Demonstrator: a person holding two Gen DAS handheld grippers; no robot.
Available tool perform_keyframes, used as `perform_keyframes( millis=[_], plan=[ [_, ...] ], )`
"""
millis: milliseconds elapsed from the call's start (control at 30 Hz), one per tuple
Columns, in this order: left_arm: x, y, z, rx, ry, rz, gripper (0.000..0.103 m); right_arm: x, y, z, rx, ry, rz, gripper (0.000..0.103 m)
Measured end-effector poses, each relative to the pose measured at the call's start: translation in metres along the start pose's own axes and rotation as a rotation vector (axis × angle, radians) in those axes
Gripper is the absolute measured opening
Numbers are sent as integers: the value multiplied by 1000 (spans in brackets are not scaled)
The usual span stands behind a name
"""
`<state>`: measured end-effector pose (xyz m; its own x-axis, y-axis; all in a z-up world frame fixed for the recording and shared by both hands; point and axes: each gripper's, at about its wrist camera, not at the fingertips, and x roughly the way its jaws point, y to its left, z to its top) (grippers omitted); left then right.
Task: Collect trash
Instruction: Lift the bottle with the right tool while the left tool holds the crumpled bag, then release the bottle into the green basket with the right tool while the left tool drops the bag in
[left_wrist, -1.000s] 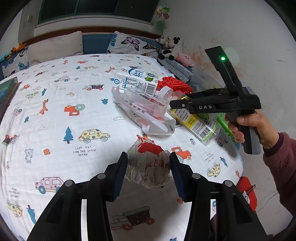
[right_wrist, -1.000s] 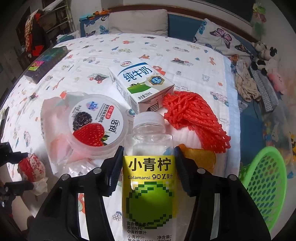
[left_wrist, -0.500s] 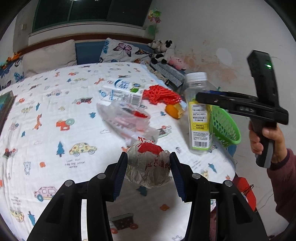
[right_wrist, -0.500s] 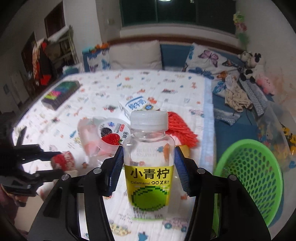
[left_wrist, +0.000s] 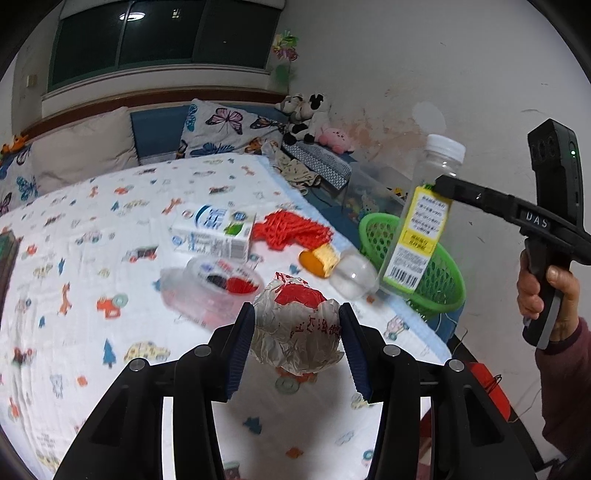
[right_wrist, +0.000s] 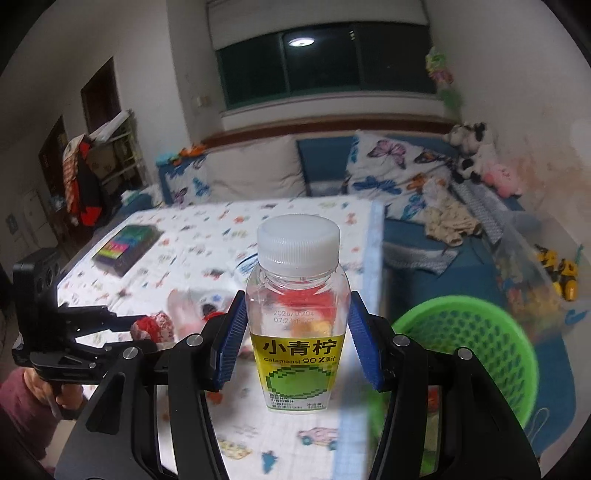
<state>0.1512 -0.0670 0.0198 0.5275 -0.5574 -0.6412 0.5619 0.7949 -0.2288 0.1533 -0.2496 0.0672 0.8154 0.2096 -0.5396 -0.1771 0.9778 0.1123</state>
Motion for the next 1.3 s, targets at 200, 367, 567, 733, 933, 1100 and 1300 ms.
perform_keyframes(
  millis=[200,367,567,733,933,1100,1300],
  plan=[
    [18,-17,23,33,6,-25,46,-13,-40,-1,26,-19,-124,55],
    [34,-37,43,64,9,-49,46,1,-83,-23,78,22,-212,55],
    [60,-62,66,97,22,-77,46,44,-125,-72,144,137,-281,55],
    [85,-78,78,115,42,-94,46,78,-147,-101,186,234,-289,55],
    [114,-95,85,130,74,-117,46,100,-160,-118,226,312,-269,55],
    [134,-107,85,149,103,-132,46,100,-171,-122,310,326,-197,59],
    [153,-120,83,172,138,-141,46,80,-175,-115,321,287,-205,62]
  ],
)
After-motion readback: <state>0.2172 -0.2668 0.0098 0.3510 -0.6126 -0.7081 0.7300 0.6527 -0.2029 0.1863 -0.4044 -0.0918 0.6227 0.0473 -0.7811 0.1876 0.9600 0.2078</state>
